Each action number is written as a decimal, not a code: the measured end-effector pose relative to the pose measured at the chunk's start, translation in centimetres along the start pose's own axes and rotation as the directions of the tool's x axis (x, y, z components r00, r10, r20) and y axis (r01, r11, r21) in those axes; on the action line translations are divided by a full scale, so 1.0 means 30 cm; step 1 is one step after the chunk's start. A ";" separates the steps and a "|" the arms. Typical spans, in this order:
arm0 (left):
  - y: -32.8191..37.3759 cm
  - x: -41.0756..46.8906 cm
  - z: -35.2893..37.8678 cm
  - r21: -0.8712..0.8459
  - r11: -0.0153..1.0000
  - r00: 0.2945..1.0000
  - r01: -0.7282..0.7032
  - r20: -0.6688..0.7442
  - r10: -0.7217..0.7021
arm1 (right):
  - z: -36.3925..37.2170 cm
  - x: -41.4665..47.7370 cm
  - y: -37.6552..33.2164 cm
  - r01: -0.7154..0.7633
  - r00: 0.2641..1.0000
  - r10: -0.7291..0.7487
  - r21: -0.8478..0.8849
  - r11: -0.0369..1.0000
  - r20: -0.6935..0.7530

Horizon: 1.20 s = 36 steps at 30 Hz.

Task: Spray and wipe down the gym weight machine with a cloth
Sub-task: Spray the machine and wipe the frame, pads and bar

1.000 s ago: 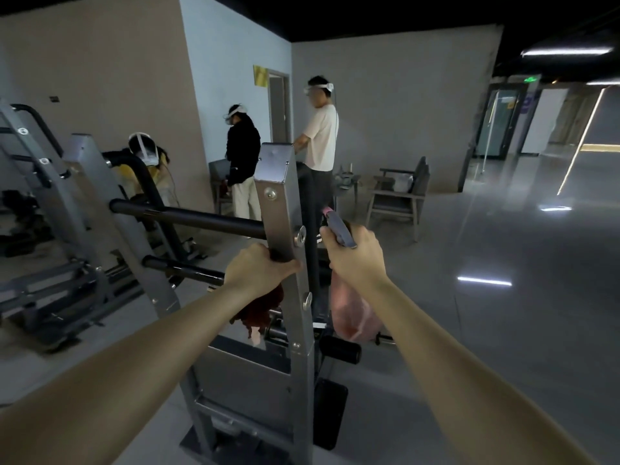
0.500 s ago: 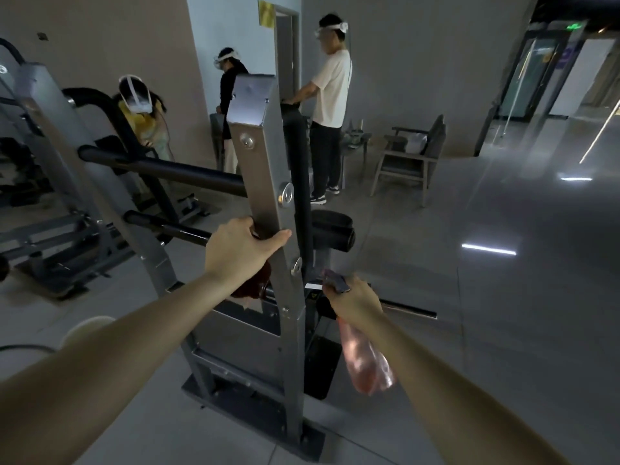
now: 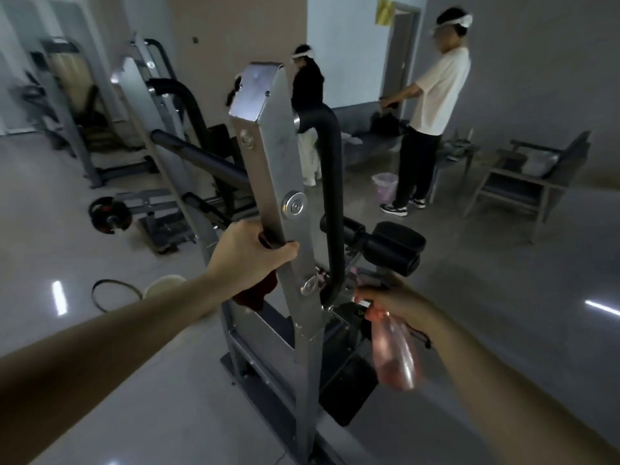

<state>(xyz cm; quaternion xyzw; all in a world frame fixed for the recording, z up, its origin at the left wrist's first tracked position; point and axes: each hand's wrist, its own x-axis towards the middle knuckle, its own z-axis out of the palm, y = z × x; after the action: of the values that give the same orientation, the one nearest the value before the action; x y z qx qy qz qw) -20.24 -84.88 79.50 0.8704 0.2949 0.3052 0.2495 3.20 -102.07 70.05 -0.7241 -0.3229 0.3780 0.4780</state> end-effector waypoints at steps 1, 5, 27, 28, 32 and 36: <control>0.004 -0.001 0.004 0.006 1.000 0.999 0.025 -0.022 -0.025 | -0.028 0.011 0.017 -0.007 0.999 0.008 -0.016 1.000 0.031; 0.035 -0.014 0.026 0.030 0.992 0.989 0.126 -0.082 -0.123 | -0.127 0.062 0.065 0.031 0.997 -0.029 -0.035 0.999 0.069; 0.388 -0.065 0.270 -0.071 0.723 0.565 0.687 -0.573 -0.593 | -0.389 0.279 -0.264 0.373 0.749 -0.309 0.012 0.928 0.586; 0.398 -0.059 0.272 -0.060 0.697 0.551 0.714 -0.567 -0.613 | -0.385 0.277 -0.294 0.399 0.733 -0.334 0.024 0.917 0.592; 0.416 -0.038 0.256 -0.048 0.609 0.491 0.792 -0.543 -0.681 | -0.376 0.272 -0.407 0.345 0.704 -0.365 0.155 0.926 0.609; 0.419 -0.029 0.257 -0.080 0.601 0.480 0.795 -0.523 -0.704 | -0.355 0.261 -0.514 0.358 0.669 -0.387 0.182 0.916 0.635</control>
<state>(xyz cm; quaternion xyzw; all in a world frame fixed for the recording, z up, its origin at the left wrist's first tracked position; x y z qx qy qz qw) -11.02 -96.23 81.56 0.5578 0.7254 0.3535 0.1943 14.64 -95.19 85.37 -0.4522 -0.6031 0.5094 0.4151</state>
